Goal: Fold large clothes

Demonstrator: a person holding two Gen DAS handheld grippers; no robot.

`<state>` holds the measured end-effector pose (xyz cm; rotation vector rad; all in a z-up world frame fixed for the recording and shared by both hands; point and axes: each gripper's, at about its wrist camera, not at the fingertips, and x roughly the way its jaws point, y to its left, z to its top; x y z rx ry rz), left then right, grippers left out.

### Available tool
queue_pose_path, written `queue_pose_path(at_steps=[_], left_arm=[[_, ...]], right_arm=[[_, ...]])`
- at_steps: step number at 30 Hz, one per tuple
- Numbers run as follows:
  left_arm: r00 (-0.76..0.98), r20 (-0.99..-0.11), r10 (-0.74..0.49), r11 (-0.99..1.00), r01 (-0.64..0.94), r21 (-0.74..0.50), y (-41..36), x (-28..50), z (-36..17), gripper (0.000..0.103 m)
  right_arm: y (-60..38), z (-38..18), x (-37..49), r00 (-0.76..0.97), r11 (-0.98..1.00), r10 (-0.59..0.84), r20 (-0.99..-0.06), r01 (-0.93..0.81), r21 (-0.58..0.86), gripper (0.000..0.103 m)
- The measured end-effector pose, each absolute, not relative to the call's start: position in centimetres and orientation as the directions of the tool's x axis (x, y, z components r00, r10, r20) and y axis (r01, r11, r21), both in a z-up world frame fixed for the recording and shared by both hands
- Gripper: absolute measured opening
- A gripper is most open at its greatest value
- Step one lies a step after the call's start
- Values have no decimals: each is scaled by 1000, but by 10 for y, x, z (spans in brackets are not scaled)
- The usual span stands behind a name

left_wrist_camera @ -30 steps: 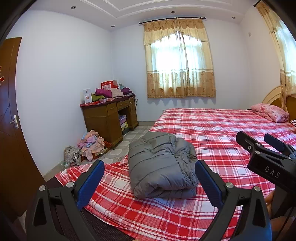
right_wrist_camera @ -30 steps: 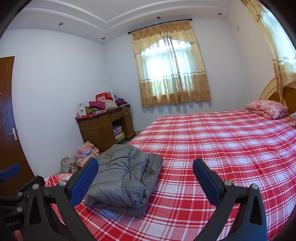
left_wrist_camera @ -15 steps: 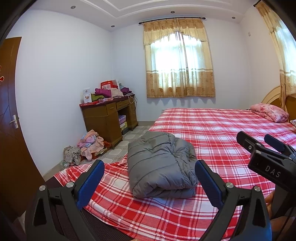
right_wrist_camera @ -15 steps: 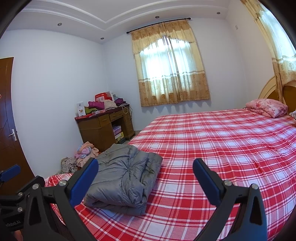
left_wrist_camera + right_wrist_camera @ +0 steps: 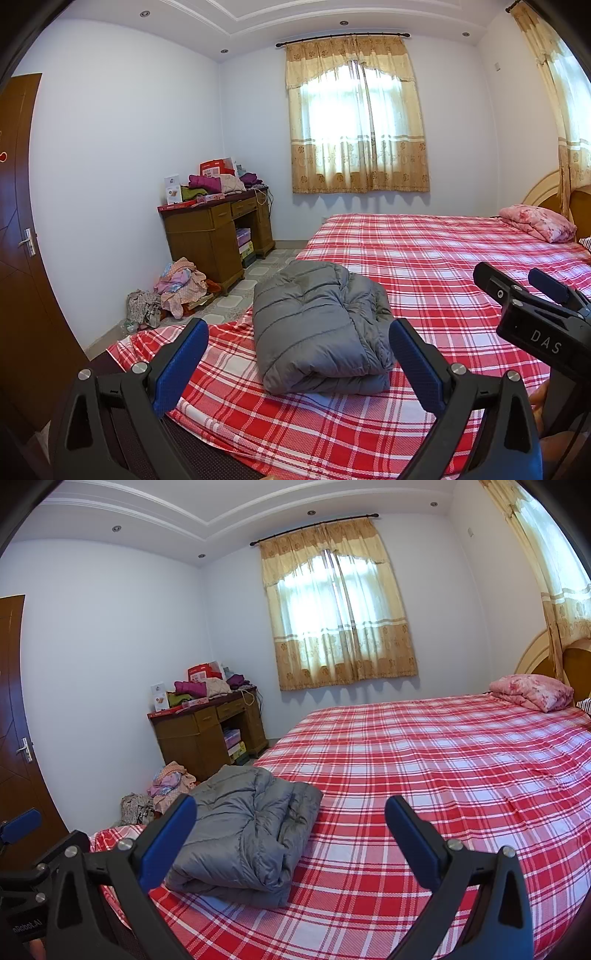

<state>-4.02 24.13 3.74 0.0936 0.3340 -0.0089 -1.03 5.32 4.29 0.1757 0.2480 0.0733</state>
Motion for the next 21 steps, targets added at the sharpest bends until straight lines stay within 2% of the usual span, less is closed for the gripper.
queue_pose_path(at_steps=[21], left_arm=[[944, -328, 43, 993, -4, 117, 240, -33, 34, 99]], right_arm=[[55, 42, -7, 966, 982, 85, -244, -40, 183, 103]])
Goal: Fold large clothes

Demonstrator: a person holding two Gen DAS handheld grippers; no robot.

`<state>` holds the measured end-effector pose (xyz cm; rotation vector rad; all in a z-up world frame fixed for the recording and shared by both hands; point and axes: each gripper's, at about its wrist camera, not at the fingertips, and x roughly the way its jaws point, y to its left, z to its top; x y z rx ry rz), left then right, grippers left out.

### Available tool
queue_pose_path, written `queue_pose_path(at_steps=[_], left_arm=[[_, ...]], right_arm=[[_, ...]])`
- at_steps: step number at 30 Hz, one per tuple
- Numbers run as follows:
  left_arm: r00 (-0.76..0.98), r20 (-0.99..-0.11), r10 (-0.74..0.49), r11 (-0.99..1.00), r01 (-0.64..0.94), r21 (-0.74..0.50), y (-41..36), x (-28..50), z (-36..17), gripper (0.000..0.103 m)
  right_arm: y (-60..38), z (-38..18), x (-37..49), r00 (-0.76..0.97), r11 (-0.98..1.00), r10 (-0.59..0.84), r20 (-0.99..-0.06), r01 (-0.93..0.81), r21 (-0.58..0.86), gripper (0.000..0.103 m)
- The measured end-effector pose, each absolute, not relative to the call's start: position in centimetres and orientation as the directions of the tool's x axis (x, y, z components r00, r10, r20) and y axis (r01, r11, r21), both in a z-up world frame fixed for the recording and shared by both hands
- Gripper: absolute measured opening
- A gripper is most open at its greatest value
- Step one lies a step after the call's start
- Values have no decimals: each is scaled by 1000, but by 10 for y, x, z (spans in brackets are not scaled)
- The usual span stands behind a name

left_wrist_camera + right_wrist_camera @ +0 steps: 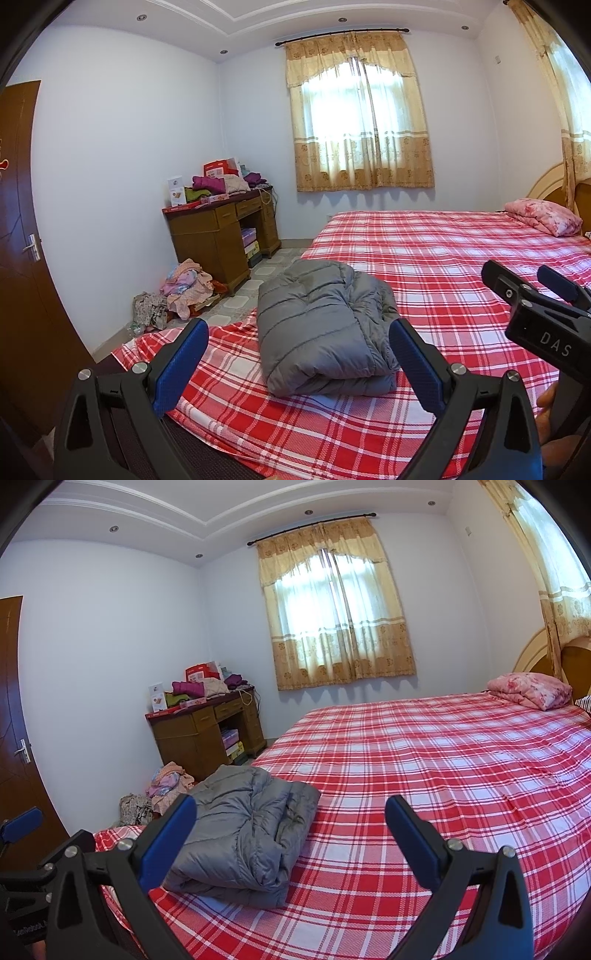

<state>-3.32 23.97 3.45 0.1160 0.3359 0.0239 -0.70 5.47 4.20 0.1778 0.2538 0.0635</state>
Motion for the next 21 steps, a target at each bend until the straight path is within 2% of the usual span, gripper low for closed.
queue_pose_path(at_steps=[21], left_arm=[[940, -336, 61, 993, -21, 120, 234, -22, 33, 99]], right_arm=[[54, 40, -3, 964, 982, 81, -252, -34, 185, 103]])
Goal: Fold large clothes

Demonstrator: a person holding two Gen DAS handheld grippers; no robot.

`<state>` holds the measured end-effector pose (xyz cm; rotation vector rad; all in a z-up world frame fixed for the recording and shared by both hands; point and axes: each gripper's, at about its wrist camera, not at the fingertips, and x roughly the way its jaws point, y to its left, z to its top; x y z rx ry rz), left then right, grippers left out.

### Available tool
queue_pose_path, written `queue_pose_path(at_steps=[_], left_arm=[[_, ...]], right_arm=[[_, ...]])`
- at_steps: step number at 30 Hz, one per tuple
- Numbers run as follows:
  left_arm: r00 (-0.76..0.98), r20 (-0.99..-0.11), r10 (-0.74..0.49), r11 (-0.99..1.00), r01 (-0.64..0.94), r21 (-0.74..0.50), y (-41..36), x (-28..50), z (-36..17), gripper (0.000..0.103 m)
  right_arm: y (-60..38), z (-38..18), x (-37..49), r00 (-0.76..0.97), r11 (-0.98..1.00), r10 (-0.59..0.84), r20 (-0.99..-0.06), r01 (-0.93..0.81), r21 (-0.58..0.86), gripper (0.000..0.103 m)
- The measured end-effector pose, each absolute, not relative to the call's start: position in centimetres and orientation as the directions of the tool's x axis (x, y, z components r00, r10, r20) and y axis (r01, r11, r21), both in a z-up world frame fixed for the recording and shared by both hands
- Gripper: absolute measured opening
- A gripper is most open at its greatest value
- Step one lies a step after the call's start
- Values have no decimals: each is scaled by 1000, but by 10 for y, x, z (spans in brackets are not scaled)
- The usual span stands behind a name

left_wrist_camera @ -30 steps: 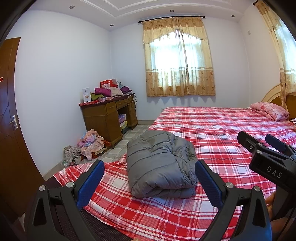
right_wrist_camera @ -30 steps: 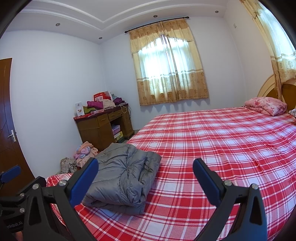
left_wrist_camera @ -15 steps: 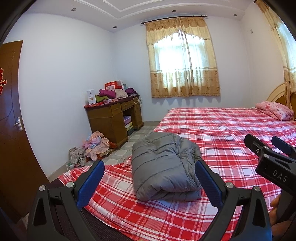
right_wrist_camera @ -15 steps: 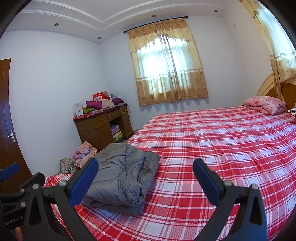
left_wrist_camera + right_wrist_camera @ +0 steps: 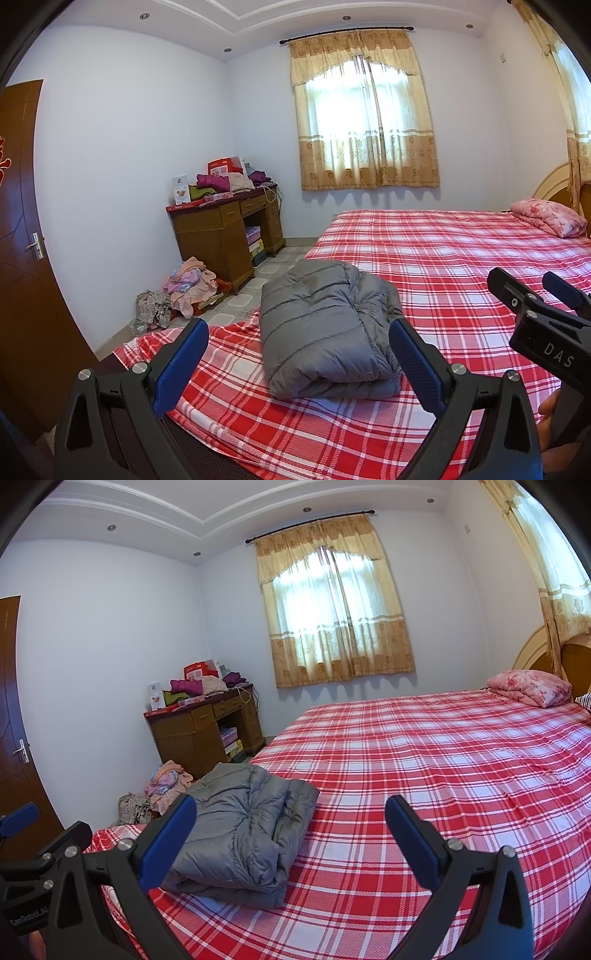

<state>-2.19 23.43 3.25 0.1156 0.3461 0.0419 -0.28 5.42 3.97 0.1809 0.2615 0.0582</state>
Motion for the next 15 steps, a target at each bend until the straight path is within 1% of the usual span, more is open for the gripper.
queue_pose_path(at_steps=[7, 10, 13, 15], left_arm=[[939, -336, 76, 993, -41, 111, 235, -16, 31, 99], [947, -312, 78, 995, -54, 84, 240, -16, 30, 99], [947, -300, 115, 990, -85, 113, 240, -14, 29, 99], [943, -311, 121, 988, -85, 128, 240, -11, 27, 99]], right_arm=[[53, 37, 1, 963, 982, 75, -259, -26, 188, 103], [51, 33, 5, 960, 981, 76, -270, -24, 190, 103], [50, 30, 7, 958, 980, 74, -279, -19, 196, 103], [50, 28, 10, 956, 979, 76, -285, -17, 201, 103]])
